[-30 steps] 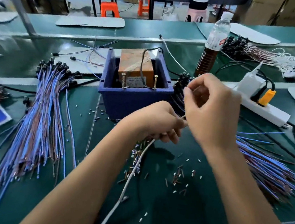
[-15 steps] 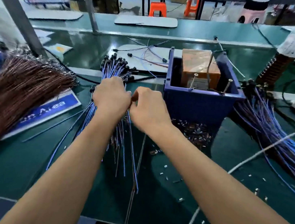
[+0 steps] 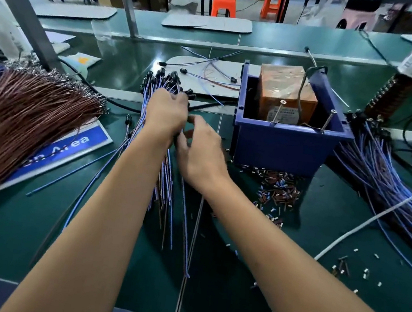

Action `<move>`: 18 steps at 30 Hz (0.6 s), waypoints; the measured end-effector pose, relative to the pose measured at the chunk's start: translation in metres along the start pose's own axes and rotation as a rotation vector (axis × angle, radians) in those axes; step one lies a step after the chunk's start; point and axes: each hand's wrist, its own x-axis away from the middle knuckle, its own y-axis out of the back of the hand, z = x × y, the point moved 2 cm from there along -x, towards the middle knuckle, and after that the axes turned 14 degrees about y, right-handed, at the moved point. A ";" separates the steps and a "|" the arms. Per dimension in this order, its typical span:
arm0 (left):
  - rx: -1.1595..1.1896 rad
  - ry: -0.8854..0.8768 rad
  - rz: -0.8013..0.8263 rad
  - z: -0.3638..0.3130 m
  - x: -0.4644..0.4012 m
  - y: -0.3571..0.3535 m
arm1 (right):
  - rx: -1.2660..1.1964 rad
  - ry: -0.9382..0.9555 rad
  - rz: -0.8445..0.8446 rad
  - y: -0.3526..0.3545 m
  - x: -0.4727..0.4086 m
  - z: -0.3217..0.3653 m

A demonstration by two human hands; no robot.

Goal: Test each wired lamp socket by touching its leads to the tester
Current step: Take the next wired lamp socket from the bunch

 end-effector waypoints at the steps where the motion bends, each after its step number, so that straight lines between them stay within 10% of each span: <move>1: 0.271 0.061 0.060 -0.005 0.004 -0.002 | -0.075 0.013 -0.038 0.003 0.000 0.002; 9: 1.331 0.320 0.437 -0.037 0.031 0.027 | -0.332 0.092 0.080 0.054 0.012 -0.002; 18: 1.291 -0.043 0.106 -0.049 0.046 0.061 | -0.234 0.130 0.202 0.143 0.051 -0.046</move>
